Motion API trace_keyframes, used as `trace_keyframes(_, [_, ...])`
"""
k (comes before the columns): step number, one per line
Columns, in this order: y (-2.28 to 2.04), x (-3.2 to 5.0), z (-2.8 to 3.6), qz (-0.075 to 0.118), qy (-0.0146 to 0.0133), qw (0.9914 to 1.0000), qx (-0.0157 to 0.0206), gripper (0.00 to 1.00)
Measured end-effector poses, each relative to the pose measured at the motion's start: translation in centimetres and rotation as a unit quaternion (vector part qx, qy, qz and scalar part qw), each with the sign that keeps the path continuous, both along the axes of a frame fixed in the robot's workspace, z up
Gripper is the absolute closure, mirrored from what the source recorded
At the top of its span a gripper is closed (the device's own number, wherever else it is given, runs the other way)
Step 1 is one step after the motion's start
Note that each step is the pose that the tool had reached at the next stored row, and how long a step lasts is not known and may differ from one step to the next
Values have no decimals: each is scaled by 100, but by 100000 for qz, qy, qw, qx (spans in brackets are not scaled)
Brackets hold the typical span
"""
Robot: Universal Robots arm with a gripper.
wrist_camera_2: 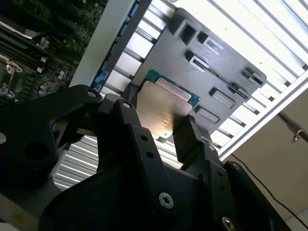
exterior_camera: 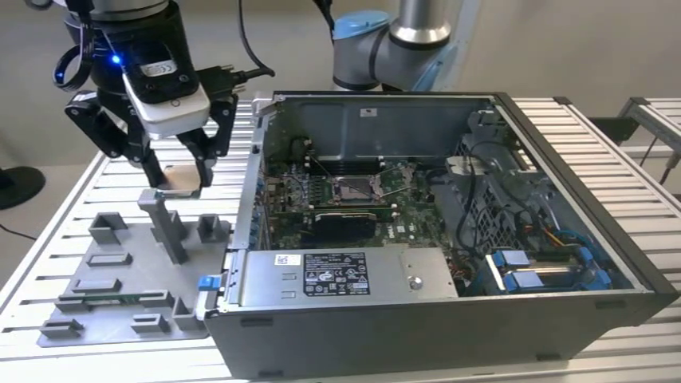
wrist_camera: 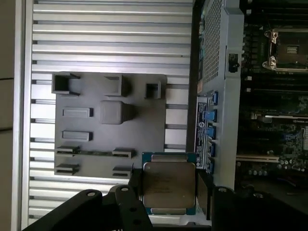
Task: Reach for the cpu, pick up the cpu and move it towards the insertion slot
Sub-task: 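Pick up the cpu and move it towards the insertion slot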
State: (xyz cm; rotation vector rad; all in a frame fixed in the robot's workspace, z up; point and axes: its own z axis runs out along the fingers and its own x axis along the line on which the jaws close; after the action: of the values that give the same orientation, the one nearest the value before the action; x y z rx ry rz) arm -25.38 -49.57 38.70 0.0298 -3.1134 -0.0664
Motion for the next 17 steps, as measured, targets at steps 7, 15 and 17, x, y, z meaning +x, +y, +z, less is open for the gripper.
trace_keyframes(7, [-49,158,0,1,63,100000,-2,100])
trace_keyframes(15, [-107,334,0,1,141,100000,-4,100])
trace_keyframes(17, [-121,376,0,-2,159,100000,-3,100])
